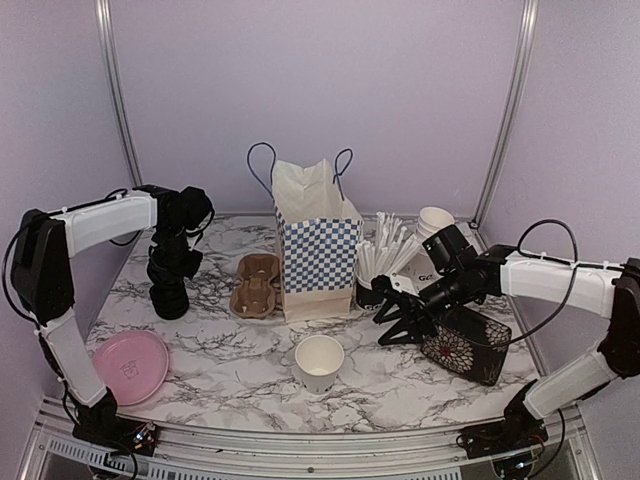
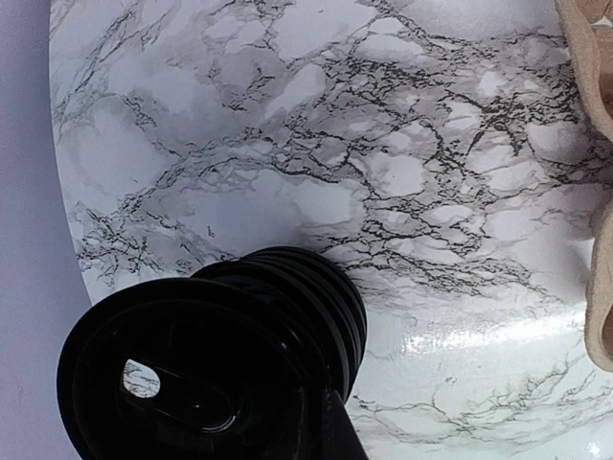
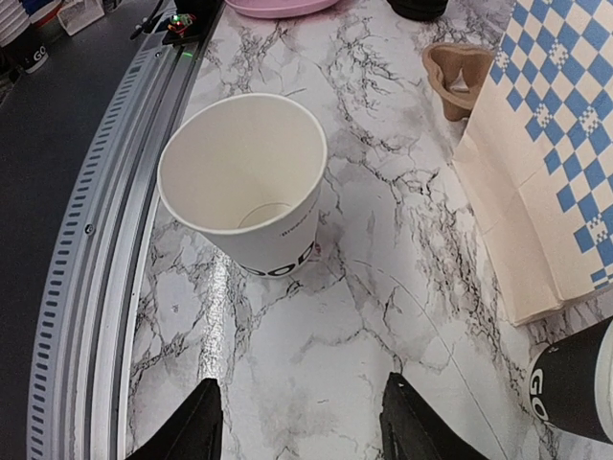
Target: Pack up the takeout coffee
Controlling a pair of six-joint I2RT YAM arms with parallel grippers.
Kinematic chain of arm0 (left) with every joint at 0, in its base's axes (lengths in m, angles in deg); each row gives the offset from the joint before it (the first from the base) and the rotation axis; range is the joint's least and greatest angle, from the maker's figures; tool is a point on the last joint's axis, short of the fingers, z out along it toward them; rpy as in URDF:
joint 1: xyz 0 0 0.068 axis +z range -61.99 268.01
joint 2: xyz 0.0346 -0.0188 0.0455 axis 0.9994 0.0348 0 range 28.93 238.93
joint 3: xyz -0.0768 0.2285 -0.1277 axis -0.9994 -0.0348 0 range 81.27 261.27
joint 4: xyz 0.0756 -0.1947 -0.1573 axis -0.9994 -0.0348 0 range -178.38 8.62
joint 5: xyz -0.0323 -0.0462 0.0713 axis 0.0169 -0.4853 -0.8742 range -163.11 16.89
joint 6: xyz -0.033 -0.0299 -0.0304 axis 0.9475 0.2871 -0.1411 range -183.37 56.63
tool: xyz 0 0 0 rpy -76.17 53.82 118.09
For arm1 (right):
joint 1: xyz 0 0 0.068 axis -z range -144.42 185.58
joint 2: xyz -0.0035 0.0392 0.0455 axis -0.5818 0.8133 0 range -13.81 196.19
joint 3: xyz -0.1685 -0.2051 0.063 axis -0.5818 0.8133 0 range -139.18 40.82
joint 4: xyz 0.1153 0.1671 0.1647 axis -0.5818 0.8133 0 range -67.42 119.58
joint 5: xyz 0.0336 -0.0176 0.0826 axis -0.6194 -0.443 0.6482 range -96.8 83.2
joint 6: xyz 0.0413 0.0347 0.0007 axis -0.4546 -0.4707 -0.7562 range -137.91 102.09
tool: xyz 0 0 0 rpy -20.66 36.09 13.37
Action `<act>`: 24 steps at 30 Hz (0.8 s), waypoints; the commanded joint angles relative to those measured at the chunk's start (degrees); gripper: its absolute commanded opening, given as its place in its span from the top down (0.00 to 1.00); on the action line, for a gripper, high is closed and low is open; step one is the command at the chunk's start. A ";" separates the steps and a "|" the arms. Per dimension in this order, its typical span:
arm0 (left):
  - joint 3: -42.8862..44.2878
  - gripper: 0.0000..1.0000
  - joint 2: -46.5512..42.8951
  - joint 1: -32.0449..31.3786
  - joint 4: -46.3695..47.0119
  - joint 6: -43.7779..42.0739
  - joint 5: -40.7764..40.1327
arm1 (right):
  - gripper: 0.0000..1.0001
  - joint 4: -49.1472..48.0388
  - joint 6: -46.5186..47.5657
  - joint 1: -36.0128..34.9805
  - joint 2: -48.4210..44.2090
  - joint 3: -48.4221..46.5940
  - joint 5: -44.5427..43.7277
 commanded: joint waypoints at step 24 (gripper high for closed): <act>-8.96 0.92 -13.05 -12.06 10.14 2.34 41.85 | 0.45 1.96 0.02 0.26 0.83 -2.34 0.83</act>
